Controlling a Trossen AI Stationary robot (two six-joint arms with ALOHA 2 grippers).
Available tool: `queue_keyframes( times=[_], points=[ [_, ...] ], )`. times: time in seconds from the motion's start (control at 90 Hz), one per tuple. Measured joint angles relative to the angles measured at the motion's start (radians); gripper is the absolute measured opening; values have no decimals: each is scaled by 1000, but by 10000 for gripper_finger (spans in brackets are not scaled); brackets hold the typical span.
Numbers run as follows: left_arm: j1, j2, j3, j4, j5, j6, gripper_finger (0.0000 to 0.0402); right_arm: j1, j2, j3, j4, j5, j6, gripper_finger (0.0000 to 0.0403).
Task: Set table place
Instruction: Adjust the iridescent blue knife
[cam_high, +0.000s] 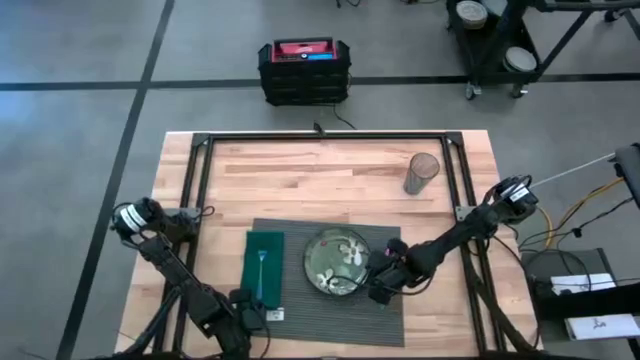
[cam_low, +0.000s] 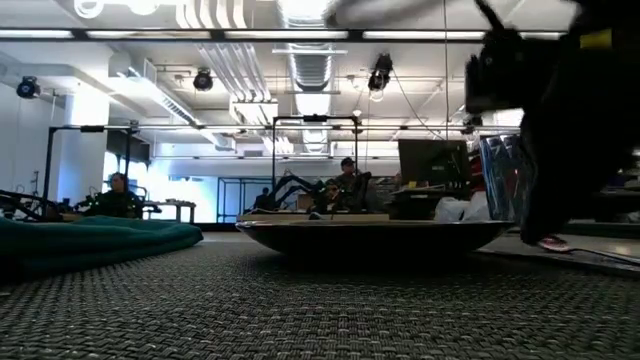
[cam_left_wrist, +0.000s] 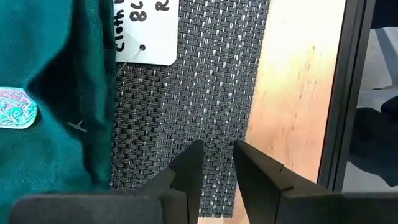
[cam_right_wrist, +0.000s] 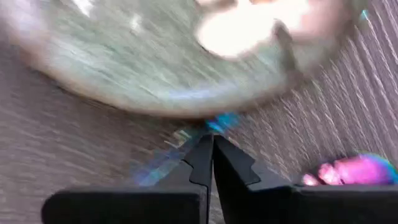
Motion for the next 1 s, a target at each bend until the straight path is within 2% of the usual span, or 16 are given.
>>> queue_keyframes(
  times=[0.422, 1.0],
  points=[
    [0, 0, 0, 4, 0, 0, 76, -15, 12, -18, -4, 66, -15, 0],
    [0, 0, 0, 3, 0, 0, 76, -22, 52, -16, 15, 76, -14, 0]
  ],
)
